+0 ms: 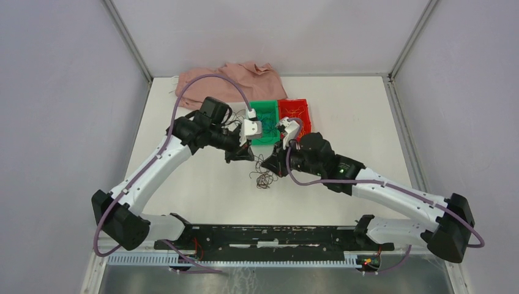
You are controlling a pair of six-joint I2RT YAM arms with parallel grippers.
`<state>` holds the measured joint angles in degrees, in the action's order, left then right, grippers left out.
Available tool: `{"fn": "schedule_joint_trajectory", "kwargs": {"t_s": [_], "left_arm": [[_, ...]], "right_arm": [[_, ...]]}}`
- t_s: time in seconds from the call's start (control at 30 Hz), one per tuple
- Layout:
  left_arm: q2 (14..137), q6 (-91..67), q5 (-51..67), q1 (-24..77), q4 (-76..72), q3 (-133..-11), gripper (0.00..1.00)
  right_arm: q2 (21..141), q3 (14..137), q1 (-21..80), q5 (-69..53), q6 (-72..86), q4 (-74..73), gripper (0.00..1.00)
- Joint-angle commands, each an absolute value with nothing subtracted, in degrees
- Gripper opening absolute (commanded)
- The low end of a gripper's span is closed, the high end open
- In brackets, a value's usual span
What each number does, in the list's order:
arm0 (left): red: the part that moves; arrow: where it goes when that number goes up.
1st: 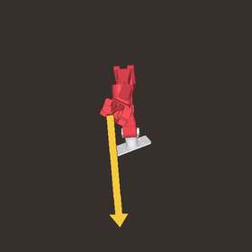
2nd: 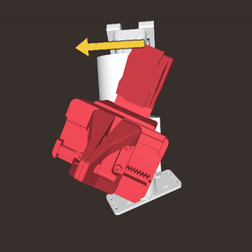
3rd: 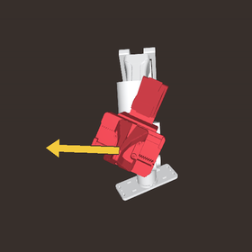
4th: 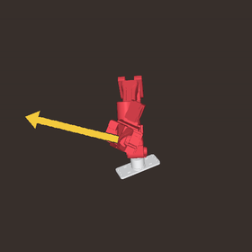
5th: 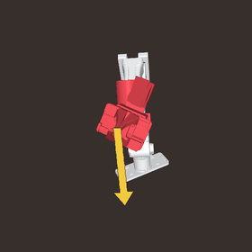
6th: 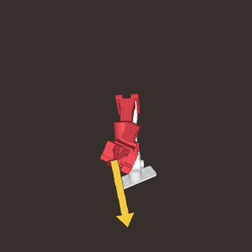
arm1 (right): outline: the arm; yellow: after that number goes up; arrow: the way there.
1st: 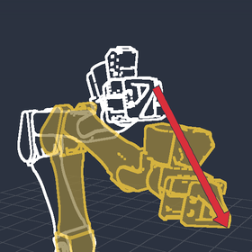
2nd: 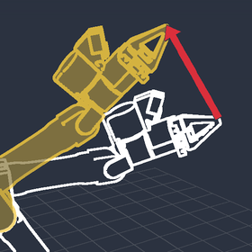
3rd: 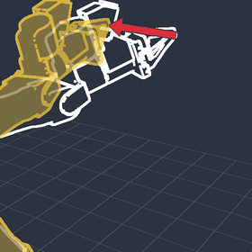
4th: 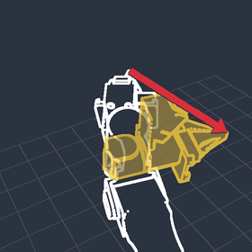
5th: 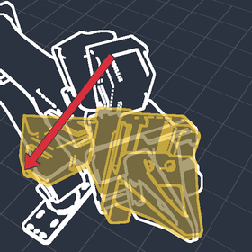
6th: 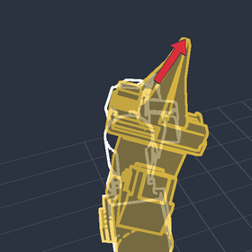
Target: Untangle the cables
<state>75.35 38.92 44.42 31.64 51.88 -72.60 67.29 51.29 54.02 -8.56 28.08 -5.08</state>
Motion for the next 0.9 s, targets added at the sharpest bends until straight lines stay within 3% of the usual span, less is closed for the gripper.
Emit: {"fn": "schedule_joint_trajectory", "kwargs": {"t_s": [0.0,0.13,0.23,0.53,0.87], "left_arm": [[71.73,36.96,34.7,30.63,50.52,-78.47,0.03],[70.49,37.44,31.89,30.59,51.01,-79.77,0.03],[70.03,36.83,32.5,30.61,51.22,-79.89,0.03],[70.4,29.74,37.97,30.68,51.3,-82.34,0.03],[68.8,21.09,36.34,31.34,49.18,-81.06,0.03]], "right_arm": [[61.41,48.65,53.0,-0.45,27.51,-11.79,0.13],[57.17,47.73,52.74,7.07,26.63,-16.0,0.44],[54.31,46.76,52.56,8.59,26.84,-15.0,0.55],[54.05,45.27,54.11,0.36,25.03,2.92,0.67],[61.16,48.9,59.5,9.95,21.8,11.66,0.67]]}}
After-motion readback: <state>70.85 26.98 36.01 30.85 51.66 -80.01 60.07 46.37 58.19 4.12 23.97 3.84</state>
